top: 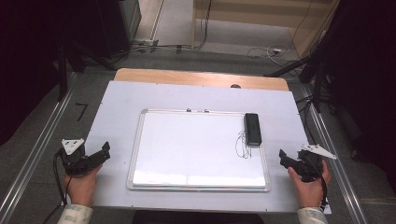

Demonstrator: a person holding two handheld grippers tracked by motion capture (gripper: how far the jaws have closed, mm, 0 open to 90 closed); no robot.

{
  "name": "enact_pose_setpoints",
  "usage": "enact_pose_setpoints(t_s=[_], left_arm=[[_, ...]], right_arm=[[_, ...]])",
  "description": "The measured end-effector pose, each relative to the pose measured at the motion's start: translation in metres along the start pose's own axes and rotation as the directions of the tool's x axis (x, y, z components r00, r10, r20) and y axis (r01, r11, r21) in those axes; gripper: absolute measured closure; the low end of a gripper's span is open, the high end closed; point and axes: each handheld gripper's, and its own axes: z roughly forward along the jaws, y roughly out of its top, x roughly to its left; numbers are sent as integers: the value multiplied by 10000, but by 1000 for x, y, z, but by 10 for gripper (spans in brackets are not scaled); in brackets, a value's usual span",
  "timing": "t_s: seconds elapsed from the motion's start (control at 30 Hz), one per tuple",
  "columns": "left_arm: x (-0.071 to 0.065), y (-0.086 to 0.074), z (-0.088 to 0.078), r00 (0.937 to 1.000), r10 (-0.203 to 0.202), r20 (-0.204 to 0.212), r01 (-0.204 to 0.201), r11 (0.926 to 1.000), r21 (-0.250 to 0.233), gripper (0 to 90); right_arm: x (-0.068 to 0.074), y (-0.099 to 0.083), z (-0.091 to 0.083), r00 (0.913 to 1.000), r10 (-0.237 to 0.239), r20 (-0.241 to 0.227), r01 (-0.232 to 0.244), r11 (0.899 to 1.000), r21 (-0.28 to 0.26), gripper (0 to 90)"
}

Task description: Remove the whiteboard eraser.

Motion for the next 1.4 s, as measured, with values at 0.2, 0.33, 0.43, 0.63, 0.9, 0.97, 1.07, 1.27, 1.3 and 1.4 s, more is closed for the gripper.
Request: enact_pose_setpoints(t_s=[0.2, 0.33, 0.43, 0.63, 0.9, 0.97, 1.07, 1.27, 1.3, 1.4], left_arm=[[-2, 0, 2, 9999, -76, 129, 75, 10000, 60, 135], [-3, 3, 5, 9999, -67, 117, 67, 10000, 41, 134], [-3, 3, 6, 9999, -42, 115, 41, 9999, 93, 135], [-3, 3, 6, 9999, -35, 129, 33, 9999, 135, 135], [-3, 2, 6, 9999, -41, 147, 38, 9999, 159, 134], [-3, 2, 6, 9999, -50, 153, 47, 9999, 157, 135], [-4, 2, 6, 9999, -57, 150, 55, 9999, 154, 135], [-3, 2, 6, 9998, -64, 165, 61, 9998, 164, 135], [-3, 2, 6, 9998, -59, 168, 56, 9998, 169, 135], [-3, 2, 6, 9998, -68, 176, 65, 9998, 172, 135]], right_arm=[[8, 4, -9, 9996, -80, -277, 74, 9997, -224, 176], [13, 7, -11, 9994, -147, -325, 139, 9996, -259, 176], [16, 8, -11, 9992, -182, -365, 174, 9996, -218, 176], [23, 12, -10, 9986, -319, -432, 310, 9993, -218, 176], [35, 19, -4, 9969, -452, -644, 444, 9989, -139, 177], [36, 21, -2, 9965, -482, -676, 472, 9988, -155, 180], [40, 25, 0, 9958, -524, -750, 514, 9986, -150, 181], [50, 32, 6, 9943, -640, -854, 626, 9979, -186, 182], [51, 34, 7, 9942, -641, -868, 628, 9979, -173, 182], [55, 37, 11, 9937, -657, -903, 644, 9978, -175, 181]])
